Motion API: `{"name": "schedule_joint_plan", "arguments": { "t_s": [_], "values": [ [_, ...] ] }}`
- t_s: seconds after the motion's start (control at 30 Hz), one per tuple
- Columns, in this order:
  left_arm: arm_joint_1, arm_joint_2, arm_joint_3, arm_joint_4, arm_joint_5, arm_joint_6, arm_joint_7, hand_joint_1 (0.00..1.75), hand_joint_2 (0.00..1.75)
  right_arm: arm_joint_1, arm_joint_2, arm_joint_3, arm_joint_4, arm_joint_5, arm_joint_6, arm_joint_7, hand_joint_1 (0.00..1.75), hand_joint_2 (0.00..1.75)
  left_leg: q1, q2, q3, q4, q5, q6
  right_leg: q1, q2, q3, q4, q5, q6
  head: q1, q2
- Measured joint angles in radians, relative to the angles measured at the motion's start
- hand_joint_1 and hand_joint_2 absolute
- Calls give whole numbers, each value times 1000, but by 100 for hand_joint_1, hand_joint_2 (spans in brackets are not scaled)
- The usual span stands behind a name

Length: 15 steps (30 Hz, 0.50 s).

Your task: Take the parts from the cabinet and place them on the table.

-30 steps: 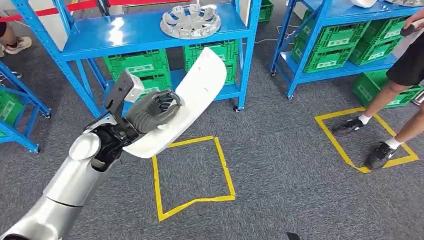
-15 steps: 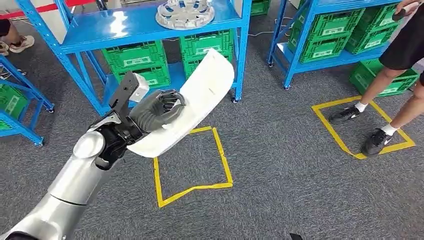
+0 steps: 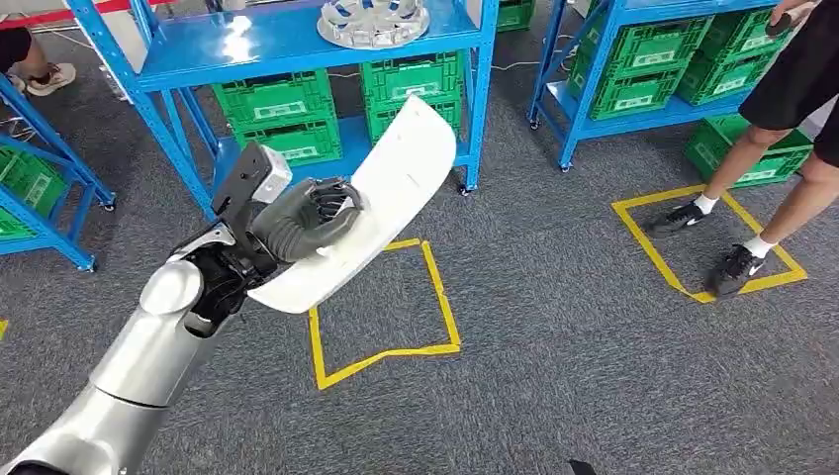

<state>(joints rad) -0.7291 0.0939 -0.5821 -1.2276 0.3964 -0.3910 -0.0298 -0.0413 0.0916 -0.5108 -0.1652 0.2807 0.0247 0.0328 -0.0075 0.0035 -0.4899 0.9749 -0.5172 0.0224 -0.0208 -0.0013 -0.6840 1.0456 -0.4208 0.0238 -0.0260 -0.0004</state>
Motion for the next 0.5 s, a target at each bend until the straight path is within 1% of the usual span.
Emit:
{"name": "schedule_joint_plan", "arguments": {
  "t_s": [0.03, 0.07, 0.1, 0.13, 0.17, 0.2, 0.23, 0.27, 0.3, 0.33, 0.37, 0.43, 0.47, 0.5],
  "values": [
    [0, 0, 0, 0, -1, 0, 0, 175, 175, 0, 0, 0, 0, 0, 5, -1, 0, 0, 0, 1, -12, 2, 8, 7, 0, 1, -26, 65, -51, 4, 4, 0],
    [2, 1, 0, 1, -2, 0, 3, 175, 175, 0, 0, 0, 0, 0, 5, -2, 0, 0, 0, 1, -24, 4, 15, 8, -1, 1, -60, 154, -100, 8, 4, 0],
    [4, 1, 0, 1, -2, 0, 4, 175, 175, 0, 0, 0, 0, 0, 7, -3, 0, 0, -1, 1, -36, 8, 21, 7, 0, 1, -88, 235, -137, 12, 5, 0],
    [7, 2, 0, 2, -2, 0, 4, 175, 175, 1, -1, 0, 0, 0, 7, -5, 0, 0, -1, 1, -47, 14, 26, 7, 0, 1, -102, 287, -156, 15, 4, 0],
    [9, 3, 0, 3, -3, 0, 6, 175, 175, 1, -2, 0, 0, 0, 11, -5, 0, 0, 0, 1, -59, 22, 29, 5, -1, 1, -90, 286, -152, 15, 5, 0],
    [11, 4, 0, 3, -4, 2, 6, 175, 175, 1, -2, 0, 0, 2, 16, -8, 0, 0, 1, 1, -69, 29, 31, 3, -1, 1, -55, 243, -132, 15, 5, 0],
    [11, 4, 0, 3, -4, 3, 6, 175, 175, 1, -2, 0, 0, 3, 20, -12, 0, 0, 3, 1, -76, 36, 31, 1, -2, 0, -16, 188, -111, 16, 5, 0],
    [10, 5, 0, 3, -4, 4, 5, 175, 175, 0, -3, 0, 0, 5, 29, -19, 0, 0, 5, 1, -87, 50, 30, -2, -4, 0, 60, 70, -75, 16, 5, 0],
    [9, 5, 0, 3, -4, 5, 3, 175, 175, -1, -4, 0, 0, 6, 34, -26, 0, 0, 4, 0, -98, 62, 28, -9, -5, 5, 92, 6, -91, 12, 5, 0],
    [9, 9, 3, 4, -4, 6, 0, 175, 175, -1, -4, 0, 0, 8, 38, -34, 0, 0, -2, -3, -106, 72, 26, -16, 3, 9, 87, 7, -82, -2, 3, 0],
    [10, 8, 3, 5, -4, 6, -3, 175, 175, 0, -4, 0, 0, 9, 41, -37, 0, 0, -2, -3, -108, 70, 30, -23, 0, 6, 85, 11, -80, -10, 3, 0],
    [9, 9, 3, 6, -4, 6, -4, 175, 175, 4, -4, 0, 0, 14, 44, -42, 0, 0, 0, -5, -107, 64, 37, -34, 6, 5, 82, 10, -76, -20, 3, 0],
    [10, 12, 3, 7, -4, 6, -4, 175, 175, 4, -3, 0, 0, 15, 44, -44, 0, 0, 0, -8, -109, 67, 37, -38, 0, 0, 82, 2, -68, -32, 3, 0],
    [10, 14, 4, 9, -4, 6, -5, 175, 175, 3, -3, 0, 0, 16, 44, -46, 0, 0, 3, -8, -119, 81, 21, -45, -2, -7, 82, -1, -64, -38, 3, 0]
  ]
}}
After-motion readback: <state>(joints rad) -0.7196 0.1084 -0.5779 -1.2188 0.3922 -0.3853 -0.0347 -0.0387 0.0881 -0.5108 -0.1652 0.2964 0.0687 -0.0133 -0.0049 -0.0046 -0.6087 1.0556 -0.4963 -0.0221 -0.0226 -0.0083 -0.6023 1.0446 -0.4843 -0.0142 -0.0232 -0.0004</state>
